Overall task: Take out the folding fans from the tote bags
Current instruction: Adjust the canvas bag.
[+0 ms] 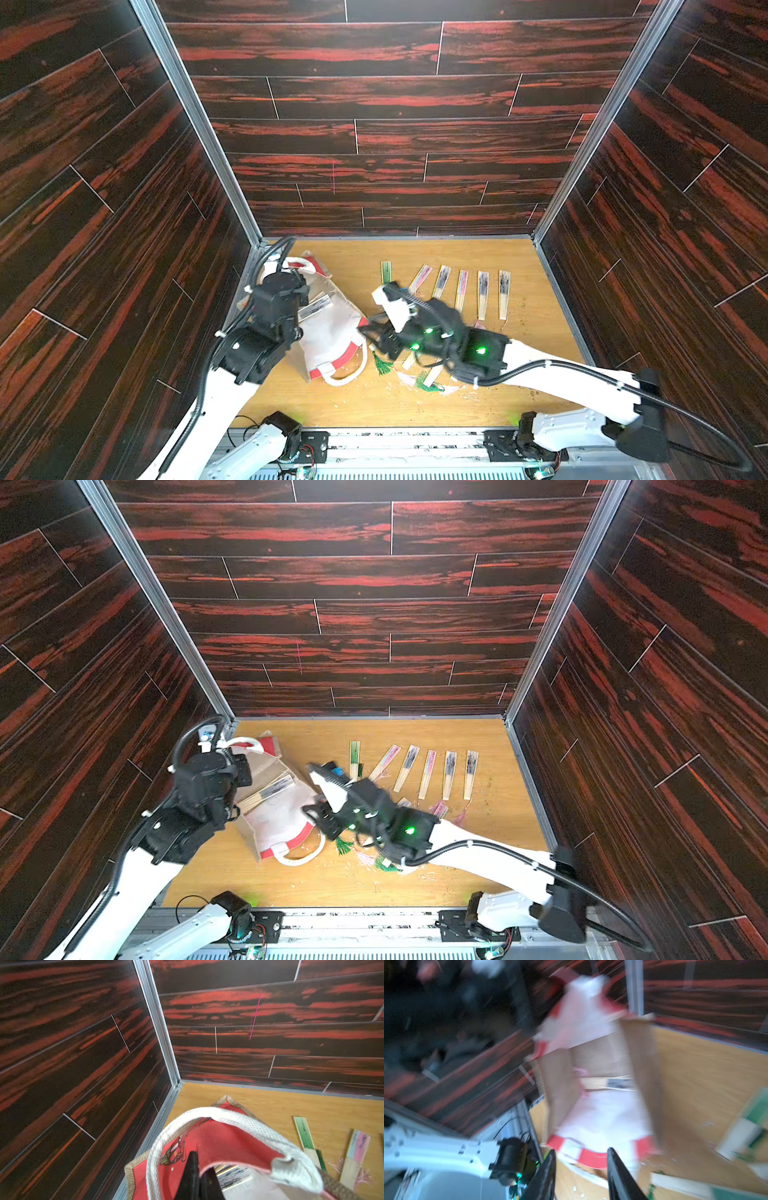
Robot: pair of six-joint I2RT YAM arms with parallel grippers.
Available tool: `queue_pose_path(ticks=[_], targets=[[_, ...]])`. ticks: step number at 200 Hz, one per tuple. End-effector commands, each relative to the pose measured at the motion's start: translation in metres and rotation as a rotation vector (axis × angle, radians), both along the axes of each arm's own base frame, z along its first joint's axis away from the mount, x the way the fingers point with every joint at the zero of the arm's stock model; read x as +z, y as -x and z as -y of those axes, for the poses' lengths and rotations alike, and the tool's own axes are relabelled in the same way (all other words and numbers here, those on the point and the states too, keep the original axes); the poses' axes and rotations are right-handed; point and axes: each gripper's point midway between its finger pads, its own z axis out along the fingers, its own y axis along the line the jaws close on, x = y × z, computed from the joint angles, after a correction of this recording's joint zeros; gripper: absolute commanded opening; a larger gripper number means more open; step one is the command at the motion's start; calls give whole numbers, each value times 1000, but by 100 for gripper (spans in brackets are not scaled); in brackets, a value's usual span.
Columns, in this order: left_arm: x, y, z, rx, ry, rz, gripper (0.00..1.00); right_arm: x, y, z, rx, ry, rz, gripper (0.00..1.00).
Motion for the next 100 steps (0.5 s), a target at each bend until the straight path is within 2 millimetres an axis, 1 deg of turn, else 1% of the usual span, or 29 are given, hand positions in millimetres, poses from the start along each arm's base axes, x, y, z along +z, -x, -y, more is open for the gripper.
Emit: queue_pose_path(ticks=[1, 28, 46, 70, 90, 100], targets=[[29, 0, -7, 54, 89, 104, 0, -16, 1, -23, 37, 16, -20, 41], [30, -5, -1, 36, 115, 112, 0, -51, 2, -49, 64, 73, -124, 41], [32, -4, 0, 28, 124, 119, 0, -82, -4, -63, 39, 123, -196, 41], [37, -1, 0, 15, 139, 136, 0, -114, -10, -80, 24, 208, -237, 39], [42, 2, 2, -7, 154, 150, 0, -134, -22, -90, -17, 265, -253, 39], [46, 5, 2, -17, 162, 161, 0, -140, -29, -94, -37, 284, -266, 38]])
